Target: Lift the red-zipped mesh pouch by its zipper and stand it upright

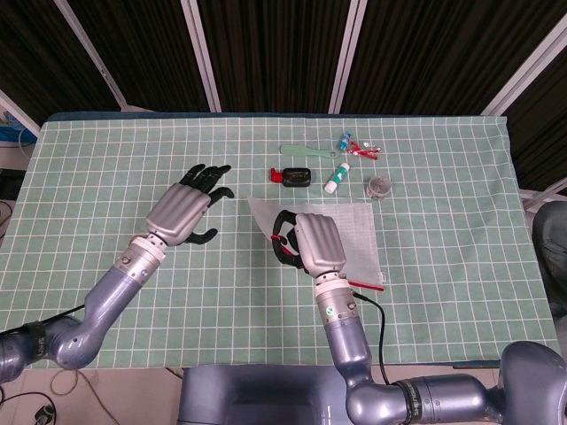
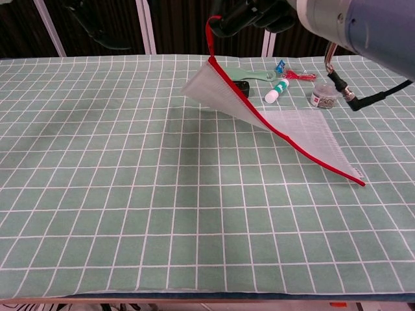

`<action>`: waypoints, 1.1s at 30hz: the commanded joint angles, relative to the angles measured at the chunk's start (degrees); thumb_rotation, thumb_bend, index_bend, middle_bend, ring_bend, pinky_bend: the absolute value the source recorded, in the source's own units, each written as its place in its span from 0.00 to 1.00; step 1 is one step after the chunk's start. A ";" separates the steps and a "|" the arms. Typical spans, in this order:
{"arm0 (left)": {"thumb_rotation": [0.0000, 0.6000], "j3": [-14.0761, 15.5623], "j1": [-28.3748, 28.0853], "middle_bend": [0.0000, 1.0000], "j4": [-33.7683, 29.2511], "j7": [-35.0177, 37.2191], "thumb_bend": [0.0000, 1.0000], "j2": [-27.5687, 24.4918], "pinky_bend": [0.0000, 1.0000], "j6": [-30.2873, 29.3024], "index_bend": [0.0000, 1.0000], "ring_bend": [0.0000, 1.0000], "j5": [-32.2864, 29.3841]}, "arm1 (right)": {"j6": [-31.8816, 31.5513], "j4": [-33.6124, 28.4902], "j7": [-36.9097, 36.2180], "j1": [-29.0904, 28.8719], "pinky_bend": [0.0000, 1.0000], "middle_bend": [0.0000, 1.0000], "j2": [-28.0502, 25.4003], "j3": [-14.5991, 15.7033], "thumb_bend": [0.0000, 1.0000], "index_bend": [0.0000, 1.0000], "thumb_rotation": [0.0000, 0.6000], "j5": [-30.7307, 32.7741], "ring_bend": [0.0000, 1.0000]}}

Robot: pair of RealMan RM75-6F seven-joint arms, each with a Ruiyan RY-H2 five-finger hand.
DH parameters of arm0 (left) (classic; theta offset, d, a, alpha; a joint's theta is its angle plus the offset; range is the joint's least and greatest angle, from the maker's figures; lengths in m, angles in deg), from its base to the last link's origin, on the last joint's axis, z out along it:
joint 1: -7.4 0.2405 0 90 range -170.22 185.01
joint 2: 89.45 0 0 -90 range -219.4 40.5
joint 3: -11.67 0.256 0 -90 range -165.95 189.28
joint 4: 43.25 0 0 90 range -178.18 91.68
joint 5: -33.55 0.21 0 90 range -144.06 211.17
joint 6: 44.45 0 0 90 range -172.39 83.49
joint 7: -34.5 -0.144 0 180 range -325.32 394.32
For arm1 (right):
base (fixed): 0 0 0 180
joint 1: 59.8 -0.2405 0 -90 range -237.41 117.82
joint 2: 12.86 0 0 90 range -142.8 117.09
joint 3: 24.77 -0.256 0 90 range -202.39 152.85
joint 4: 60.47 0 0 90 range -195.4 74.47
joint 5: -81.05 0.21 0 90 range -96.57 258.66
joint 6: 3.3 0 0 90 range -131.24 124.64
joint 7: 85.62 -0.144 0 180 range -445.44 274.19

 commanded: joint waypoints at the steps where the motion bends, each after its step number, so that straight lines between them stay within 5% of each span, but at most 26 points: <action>1: 1.00 0.60 -2.58 0.01 1.36 -1.45 0.27 2.24 0.00 0.51 0.30 0.00 -2.25 | -0.35 -0.20 -0.21 -0.66 1.00 1.00 -0.31 -0.05 0.70 0.68 1.00 0.53 1.00; 15: 1.00 1.17 -9.75 0.07 4.69 -3.15 0.27 10.29 0.00 -1.84 0.39 0.00 -7.44 | -1.99 -0.35 -2.13 -2.83 1.00 1.00 -1.84 0.75 0.70 0.68 1.00 2.61 1.00; 33: 1.00 2.27 -12.85 0.11 4.70 -3.19 0.30 13.76 0.00 -5.19 0.49 0.00 -9.20 | -3.30 -1.45 -4.56 -3.92 1.00 1.00 -4.28 1.77 0.70 0.68 1.00 4.15 1.00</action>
